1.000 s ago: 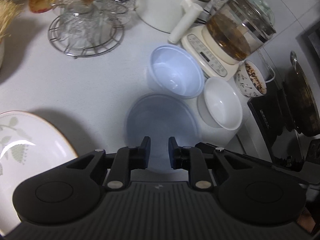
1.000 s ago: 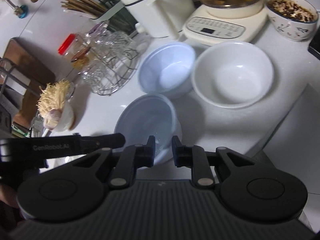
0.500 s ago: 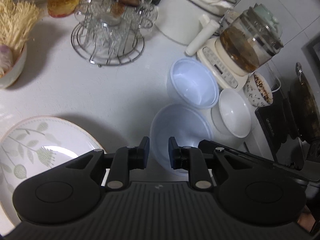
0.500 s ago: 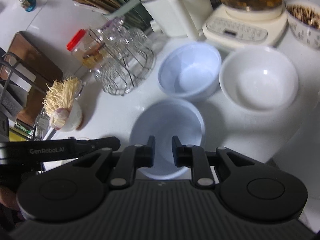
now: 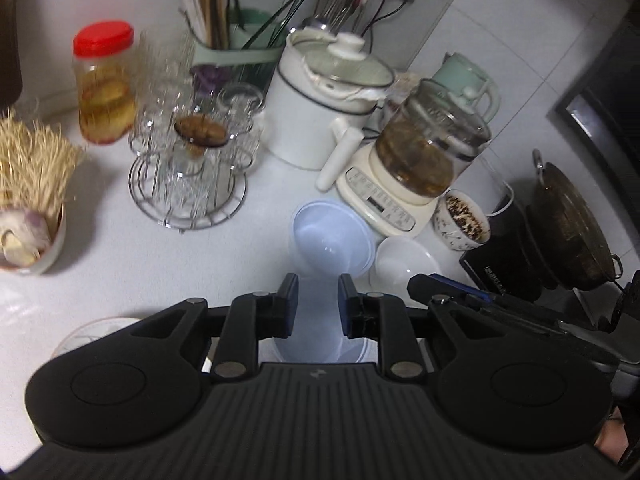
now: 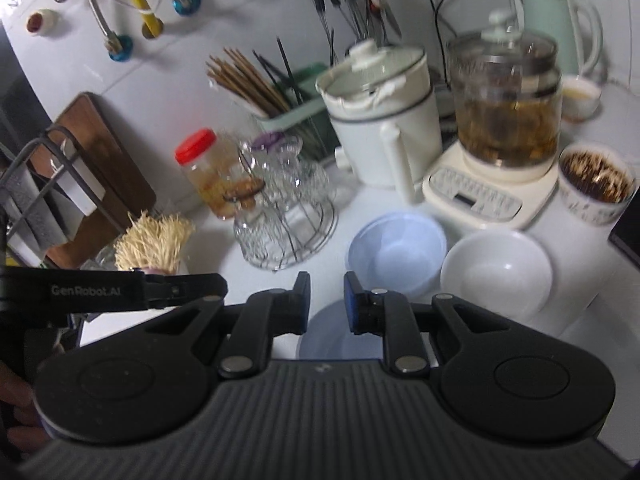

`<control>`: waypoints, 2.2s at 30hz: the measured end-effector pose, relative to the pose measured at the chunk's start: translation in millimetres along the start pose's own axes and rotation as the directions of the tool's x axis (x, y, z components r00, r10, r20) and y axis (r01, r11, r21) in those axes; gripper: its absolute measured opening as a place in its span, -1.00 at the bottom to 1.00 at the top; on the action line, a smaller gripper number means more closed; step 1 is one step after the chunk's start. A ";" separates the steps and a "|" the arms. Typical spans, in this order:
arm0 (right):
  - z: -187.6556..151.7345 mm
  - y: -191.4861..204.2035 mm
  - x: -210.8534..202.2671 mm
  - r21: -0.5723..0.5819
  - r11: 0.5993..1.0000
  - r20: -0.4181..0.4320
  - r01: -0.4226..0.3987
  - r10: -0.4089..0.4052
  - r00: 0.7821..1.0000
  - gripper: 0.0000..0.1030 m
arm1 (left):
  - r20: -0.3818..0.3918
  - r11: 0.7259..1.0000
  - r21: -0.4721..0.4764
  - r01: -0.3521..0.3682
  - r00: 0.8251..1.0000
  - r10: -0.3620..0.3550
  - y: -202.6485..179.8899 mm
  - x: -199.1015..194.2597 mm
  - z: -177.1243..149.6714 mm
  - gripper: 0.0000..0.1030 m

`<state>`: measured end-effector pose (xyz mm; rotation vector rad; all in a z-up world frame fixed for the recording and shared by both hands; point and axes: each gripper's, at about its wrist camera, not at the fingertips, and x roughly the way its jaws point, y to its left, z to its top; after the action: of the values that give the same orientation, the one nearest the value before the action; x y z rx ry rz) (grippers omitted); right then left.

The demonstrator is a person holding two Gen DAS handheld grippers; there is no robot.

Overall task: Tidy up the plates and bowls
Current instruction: 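Lift the light blue bowl and carry it over the other blue bowl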

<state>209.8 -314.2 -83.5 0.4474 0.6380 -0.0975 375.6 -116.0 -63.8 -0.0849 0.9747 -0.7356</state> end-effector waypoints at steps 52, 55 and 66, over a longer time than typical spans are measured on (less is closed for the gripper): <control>57.0 -91.5 149.9 -0.127 0.990 -0.210 0.063 -0.089 0.974 -0.38 | -0.162 0.970 -0.225 -0.092 0.985 0.056 32.0 174.8 43.3 -0.08; 54.0 -94.6 162.7 -0.150 0.985 -0.233 0.081 -0.115 0.966 -0.46 | -0.186 0.970 -0.219 -0.104 0.980 0.063 32.8 191.5 42.0 -0.31; 43.9 -104.5 173.2 -0.084 0.995 -0.236 0.048 -0.067 0.969 -0.64 | -0.189 0.973 -0.198 -0.115 0.979 0.077 30.6 203.1 48.6 -0.71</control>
<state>349.7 -419.0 -194.3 0.3680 0.8891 -0.0739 499.2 -227.2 -194.0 -0.1544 1.2193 -0.5563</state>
